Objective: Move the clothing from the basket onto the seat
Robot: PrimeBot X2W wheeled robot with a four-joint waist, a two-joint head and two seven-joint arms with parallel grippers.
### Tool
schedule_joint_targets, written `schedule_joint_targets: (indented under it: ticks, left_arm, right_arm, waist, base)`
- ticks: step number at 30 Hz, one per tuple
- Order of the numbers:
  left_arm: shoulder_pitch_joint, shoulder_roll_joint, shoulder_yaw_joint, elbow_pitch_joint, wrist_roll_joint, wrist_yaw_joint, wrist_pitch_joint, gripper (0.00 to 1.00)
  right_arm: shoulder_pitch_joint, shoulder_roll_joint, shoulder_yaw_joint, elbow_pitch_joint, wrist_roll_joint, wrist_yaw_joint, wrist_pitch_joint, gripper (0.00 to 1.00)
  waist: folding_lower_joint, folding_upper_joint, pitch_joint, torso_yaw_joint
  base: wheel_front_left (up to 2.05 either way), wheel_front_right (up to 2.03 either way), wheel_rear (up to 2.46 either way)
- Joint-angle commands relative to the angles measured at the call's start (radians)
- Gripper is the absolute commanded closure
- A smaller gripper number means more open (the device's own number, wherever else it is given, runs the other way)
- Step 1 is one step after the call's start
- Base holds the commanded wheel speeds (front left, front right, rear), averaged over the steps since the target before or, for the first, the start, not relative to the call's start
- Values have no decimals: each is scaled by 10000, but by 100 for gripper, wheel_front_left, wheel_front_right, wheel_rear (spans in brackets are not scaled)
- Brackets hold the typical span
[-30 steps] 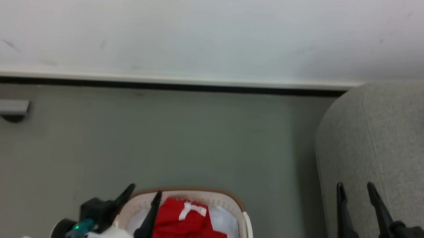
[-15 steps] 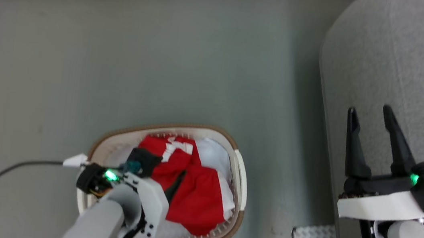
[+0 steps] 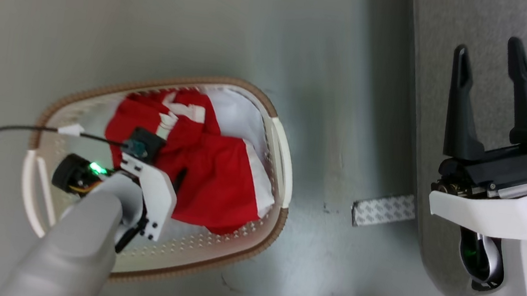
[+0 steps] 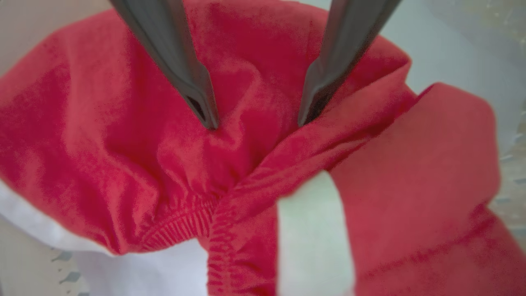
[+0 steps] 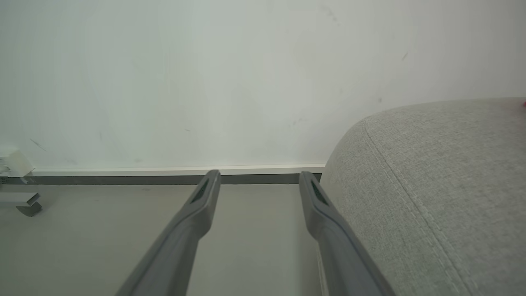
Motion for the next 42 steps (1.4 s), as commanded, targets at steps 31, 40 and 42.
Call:
schedule_joint_targets:
  ticks: [31,40,42]
  left_arm:
    - [-84,-547,-1912,1296,-1875,-18,-1880,100]
    - [1338,-604,-2195,476,-3241,-18,-2689,100]
    - [1584,-593,-2188,231,-3437,-18,-2786,100]
  right_arm:
    - [905,-4,-479,183,-178,-22,3,0]
    - [2231,-5,-855,1252,-294,-22,3,0]
    - [2575,-4,-939,1439,-316,-22,3,0]
  waist:
    - [-3,0,-1182,537]
    - [-3,0,-4071,1145]
    - [-3,0,-4647,1271]
  base:
    - [3,3,3]
    - [0,0,0]
    - [0,0,0]
